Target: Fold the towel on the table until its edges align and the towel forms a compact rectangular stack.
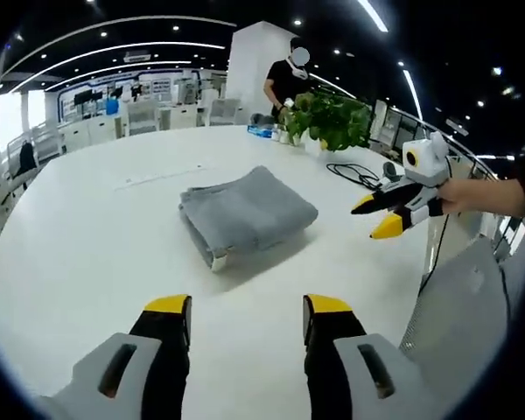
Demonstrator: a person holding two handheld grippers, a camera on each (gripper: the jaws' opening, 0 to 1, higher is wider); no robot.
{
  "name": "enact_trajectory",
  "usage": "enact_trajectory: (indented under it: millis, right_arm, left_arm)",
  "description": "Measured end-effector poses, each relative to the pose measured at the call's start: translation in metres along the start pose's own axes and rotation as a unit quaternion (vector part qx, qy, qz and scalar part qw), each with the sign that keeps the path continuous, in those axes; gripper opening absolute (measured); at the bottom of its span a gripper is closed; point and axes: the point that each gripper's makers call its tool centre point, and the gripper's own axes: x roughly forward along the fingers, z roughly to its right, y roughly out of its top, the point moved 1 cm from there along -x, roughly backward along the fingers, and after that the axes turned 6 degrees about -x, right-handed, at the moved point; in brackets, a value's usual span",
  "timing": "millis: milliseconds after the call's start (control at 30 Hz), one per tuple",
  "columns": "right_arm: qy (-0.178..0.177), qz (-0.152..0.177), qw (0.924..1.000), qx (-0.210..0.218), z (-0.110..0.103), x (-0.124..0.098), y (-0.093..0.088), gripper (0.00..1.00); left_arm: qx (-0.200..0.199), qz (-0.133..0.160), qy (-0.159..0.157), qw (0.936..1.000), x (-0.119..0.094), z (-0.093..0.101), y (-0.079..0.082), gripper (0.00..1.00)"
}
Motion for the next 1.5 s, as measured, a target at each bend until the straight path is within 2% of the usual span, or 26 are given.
enact_trajectory:
  millis: [133, 333, 533, 633, 700, 800, 1067, 1167, 1367, 1500]
  right_arm:
    - [-0.005, 0.010, 0.9999, 0.007, -0.010, -0.013, -0.002, 0.55]
    - [-0.016, 0.029, 0.9992, 0.021, -0.019, -0.027, -0.004, 0.57]
    - [-0.022, 0.033, 0.9986, 0.033, -0.027, -0.035, -0.013, 0.59]
    - [-0.033, 0.043, 0.9975, 0.045, -0.030, -0.037, -0.016, 0.65]
    - [-0.037, 0.047, 0.9973, 0.044, -0.033, -0.038, -0.017, 0.73]
    - [-0.039, 0.048, 0.9972, 0.043, -0.036, -0.039, -0.018, 0.80]
    - [-0.046, 0.053, 0.9965, 0.046, -0.040, -0.046, -0.021, 0.86]
    - [-0.045, 0.052, 0.9966, 0.044, -0.043, -0.047, -0.024, 0.86]
    - [-0.041, 0.045, 0.9972, 0.042, -0.049, -0.048, -0.027, 0.87]
    - [-0.036, 0.050, 0.9971, 0.046, -0.051, -0.052, -0.026, 0.84]
  left_arm:
    - [-0.002, 0.010, 0.000, 1.0000, -0.008, 0.007, -0.002, 0.57]
    - [-0.012, 0.040, -0.009, 0.9991, -0.019, 0.018, 0.000, 0.64]
    - [-0.007, 0.061, -0.012, 0.9980, -0.028, 0.026, 0.004, 0.79]
    - [-0.002, 0.068, -0.011, 0.9976, -0.030, 0.029, 0.004, 0.86]
    - [0.001, 0.069, -0.006, 0.9976, -0.031, 0.030, 0.003, 0.89]
    - [-0.002, 0.070, -0.005, 0.9975, -0.033, 0.033, 0.001, 0.90]
    - [-0.003, 0.076, -0.008, 0.9971, -0.037, 0.042, -0.003, 0.94]
    - [-0.013, 0.081, -0.011, 0.9965, -0.037, 0.043, -0.006, 0.99]
    - [-0.014, 0.068, -0.016, 0.9975, -0.035, 0.049, -0.017, 0.99]
    - [-0.023, 0.068, -0.017, 0.9973, -0.035, 0.053, -0.022, 0.99]
